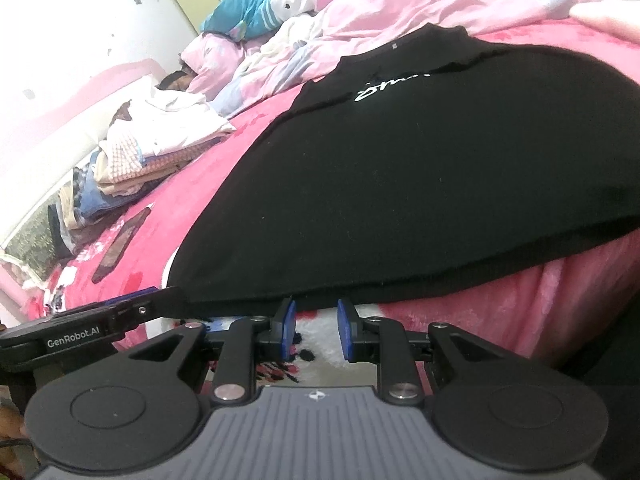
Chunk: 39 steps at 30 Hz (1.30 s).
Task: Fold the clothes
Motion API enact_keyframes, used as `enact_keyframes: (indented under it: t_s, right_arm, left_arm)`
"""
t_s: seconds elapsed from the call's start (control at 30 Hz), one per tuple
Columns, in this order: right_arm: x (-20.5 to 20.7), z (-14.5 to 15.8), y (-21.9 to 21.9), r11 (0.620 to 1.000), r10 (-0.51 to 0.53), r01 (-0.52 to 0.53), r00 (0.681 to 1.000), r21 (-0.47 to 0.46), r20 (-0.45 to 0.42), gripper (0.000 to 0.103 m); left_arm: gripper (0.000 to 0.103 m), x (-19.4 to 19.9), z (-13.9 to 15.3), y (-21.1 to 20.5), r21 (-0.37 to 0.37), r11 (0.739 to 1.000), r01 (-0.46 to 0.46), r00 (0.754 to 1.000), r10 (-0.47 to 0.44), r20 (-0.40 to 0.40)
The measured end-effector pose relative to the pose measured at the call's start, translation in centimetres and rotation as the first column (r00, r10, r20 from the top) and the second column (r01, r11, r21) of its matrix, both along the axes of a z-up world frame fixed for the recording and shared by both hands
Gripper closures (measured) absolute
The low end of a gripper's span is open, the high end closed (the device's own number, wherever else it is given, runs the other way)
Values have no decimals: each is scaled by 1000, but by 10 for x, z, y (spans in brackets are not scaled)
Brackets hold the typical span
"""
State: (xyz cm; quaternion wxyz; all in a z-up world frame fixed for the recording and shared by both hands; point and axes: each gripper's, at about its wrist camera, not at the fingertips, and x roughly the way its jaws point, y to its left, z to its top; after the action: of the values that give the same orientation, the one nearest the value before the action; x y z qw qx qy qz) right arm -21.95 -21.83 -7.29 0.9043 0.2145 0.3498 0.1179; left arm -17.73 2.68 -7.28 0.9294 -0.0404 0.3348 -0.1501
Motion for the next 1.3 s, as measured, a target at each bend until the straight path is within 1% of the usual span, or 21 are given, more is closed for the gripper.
enact_keyframes:
  t_s: [0.2, 0.27, 0.4, 0.6, 0.67, 0.8, 0.87, 0.9, 0.93, 0.97, 1.0, 1.17, 1.2, 1.3]
  right_arm:
    - [1, -5, -7, 997, 4, -3, 1000, 78, -6, 79]
    - [3, -8, -9, 994, 3, -1, 1000, 113, -15, 79]
    - [5, -12, -13, 984, -2, 6, 1000, 176, -23, 79]
    - [10, -18, -17, 961, -8, 17, 999, 277, -35, 79]
    - [12, -20, -18, 950, -8, 20, 999, 312, -41, 78]
    - [16, -26, -20, 919, -7, 28, 998, 393, -55, 78]
    - [18, -31, -22, 893, -5, 34, 998, 448, -67, 76]
    - [19, -35, -22, 875, -3, 38, 997, 482, -72, 71]
    - [20, -38, -23, 854, 0, 40, 997, 519, -77, 68]
    - [21, -42, -23, 827, 6, 41, 997, 561, -82, 62]
    - [23, -47, -23, 800, 13, 44, 996, 599, -91, 60]
    - [31, -71, -17, 658, 63, 67, 988, 750, -143, 58]
    - [32, -75, -15, 636, 73, 70, 986, 768, -151, 58]
    - [38, -84, -5, 592, 107, 73, 980, 802, -168, 58]
  left_arm:
    - [55, 6, -8, 11, -53, 998, -31, 997, 27, -72]
    - [56, 7, -11, 13, -73, 997, -40, 996, 34, -82]
    - [70, 10, -10, 17, -95, 994, -60, 995, 52, -83]
    - [86, 11, -10, 22, -123, 990, -75, 994, 64, -93]
    - [91, 12, -10, 23, -125, 989, -75, 993, 63, -97]
    - [96, 13, -10, 25, -135, 988, -79, 993, 65, -101]
    - [97, 13, -9, 27, -153, 985, -82, 992, 67, -107]
    - [98, 13, -9, 29, -165, 983, -85, 992, 67, -110]
    - [98, 14, -9, 31, -179, 980, -88, 991, 68, -114]
    - [98, 14, -9, 33, -192, 977, -91, 991, 69, -118]
    - [98, 15, -9, 35, -207, 974, -95, 990, 70, -123]
    - [99, 15, -7, 44, -269, 958, -98, 990, 65, -126]
    - [99, 15, -6, 45, -274, 957, -94, 991, 62, -122]
    - [99, 13, -2, 45, -282, 956, -80, 994, 54, -99]
